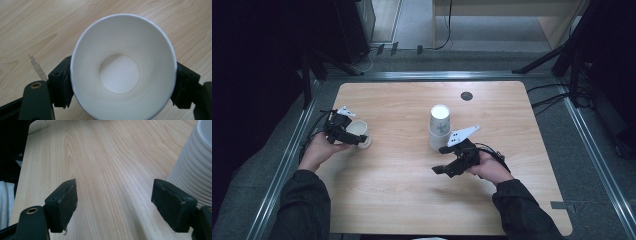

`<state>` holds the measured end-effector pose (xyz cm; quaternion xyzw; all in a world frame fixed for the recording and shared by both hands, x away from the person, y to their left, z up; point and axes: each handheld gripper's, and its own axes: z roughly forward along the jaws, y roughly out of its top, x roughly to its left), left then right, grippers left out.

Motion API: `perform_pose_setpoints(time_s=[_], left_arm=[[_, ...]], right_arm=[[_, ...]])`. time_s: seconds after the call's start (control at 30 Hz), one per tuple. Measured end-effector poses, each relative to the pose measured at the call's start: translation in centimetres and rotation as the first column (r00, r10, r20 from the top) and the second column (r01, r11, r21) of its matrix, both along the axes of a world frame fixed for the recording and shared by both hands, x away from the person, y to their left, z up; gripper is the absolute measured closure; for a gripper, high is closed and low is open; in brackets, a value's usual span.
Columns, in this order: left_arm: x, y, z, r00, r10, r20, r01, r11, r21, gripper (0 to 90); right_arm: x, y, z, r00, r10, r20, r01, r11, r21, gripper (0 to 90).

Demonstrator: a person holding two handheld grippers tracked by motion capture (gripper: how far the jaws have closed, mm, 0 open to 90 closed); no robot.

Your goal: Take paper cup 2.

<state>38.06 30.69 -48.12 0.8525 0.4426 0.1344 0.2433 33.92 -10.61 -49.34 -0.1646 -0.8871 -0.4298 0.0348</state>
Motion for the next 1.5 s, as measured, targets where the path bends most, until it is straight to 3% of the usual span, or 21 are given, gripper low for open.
perform_pose_setpoints(time_s=[0.1,0.3,0.37,0.6,0.7,0.8,1.1,1.33,1.37,1.5], left_arm=[[0.1,-0.1,-0.2,0.9996,0.003,-0.026,-0.004,0.9999,-0.015,20.4],[0.1,0.1,-0.3,0.9994,0.002,-0.034,-0.003,0.9996,-0.029,18.4],[0.1,0.2,-0.4,0.9987,-0.015,-0.049,0.012,0.9979,-0.064,12.2],[-0.2,0.4,0.0,0.9987,-0.022,-0.045,0.017,0.995,-0.098,10.1],[-0.5,1.0,0.6,0.9989,-0.011,-0.045,0.005,0.9893,-0.146,10.1],[-0.8,1.3,1.2,0.9991,-0.001,-0.043,-0.006,0.987,-0.16,10.1],[-2.3,1.9,4.1,0.9999,0.003,0.017,0.001,0.9714,-0.237,11.6],[-3.1,1.0,5.2,0.999,-0.025,0.037,0.033,0.9728,-0.229,13.9],[-3.2,0.8,5.4,0.999,-0.031,0.033,0.038,0.9702,-0.239,13.9],[-3.5,0.0,5.8,0.9978,-0.058,0.031,0.064,0.9653,-0.253,14.1]], right_arm=[[0.1,-0.1,0.0,1.0,-0.005,-0.001,0.005,1.0,-0.001,21.7],[0.1,-0.2,0.0,0.9999,-0.01,-0.003,0.01,1.0,0.0,21.6],[0.1,-0.2,0.0,0.9999,-0.011,-0.003,0.011,1.0,0.001,21.6],[0.2,-0.4,0.1,0.9999,-0.014,0.0,0.014,1.0,0.0,21.6],[0.2,-0.6,0.2,0.9998,-0.016,0.012,0.016,1.0,0.002,21.5],[0.2,-0.8,0.3,0.9997,-0.014,0.018,0.014,1.0,0.003,21.4],[0.4,-2.1,1.2,0.9999,-0.007,0.016,0.007,1.0,0.009,22.2],[0.7,-2.8,2.2,0.9997,-0.002,-0.023,0.002,1.0,0.029,21.1],[0.7,-3.0,2.3,0.9995,0.024,-0.021,-0.023,0.999,0.026,18.4],[0.7,-3.4,2.5,0.9999,0.003,-0.011,-0.003,1.0,-0.001,17.1]])
